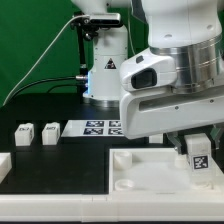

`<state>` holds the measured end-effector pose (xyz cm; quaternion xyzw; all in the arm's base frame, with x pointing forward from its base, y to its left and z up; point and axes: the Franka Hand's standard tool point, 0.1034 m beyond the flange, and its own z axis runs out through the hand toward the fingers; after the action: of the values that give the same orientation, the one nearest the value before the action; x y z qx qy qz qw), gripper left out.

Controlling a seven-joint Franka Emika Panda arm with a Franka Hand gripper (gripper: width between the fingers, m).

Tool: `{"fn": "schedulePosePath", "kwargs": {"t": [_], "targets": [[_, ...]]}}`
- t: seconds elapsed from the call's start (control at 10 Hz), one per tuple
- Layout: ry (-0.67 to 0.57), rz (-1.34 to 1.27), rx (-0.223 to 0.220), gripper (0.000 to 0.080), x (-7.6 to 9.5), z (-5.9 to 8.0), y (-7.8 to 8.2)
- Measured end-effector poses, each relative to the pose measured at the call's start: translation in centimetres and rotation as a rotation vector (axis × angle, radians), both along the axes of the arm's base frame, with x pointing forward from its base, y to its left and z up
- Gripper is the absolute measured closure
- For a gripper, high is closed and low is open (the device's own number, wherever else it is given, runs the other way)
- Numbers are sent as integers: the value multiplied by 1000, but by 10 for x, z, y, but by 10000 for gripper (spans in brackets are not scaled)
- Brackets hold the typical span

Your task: Assemble one leg

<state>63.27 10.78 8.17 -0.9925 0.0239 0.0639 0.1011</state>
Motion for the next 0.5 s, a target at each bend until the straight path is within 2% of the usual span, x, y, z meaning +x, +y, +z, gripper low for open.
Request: {"fn": "schedulePosePath", "kwargs": {"t": [0.2, 0.5], "targets": [[14, -80, -8, 503, 0, 0, 0], [99, -588, -61, 505, -2, -2, 8]]}}
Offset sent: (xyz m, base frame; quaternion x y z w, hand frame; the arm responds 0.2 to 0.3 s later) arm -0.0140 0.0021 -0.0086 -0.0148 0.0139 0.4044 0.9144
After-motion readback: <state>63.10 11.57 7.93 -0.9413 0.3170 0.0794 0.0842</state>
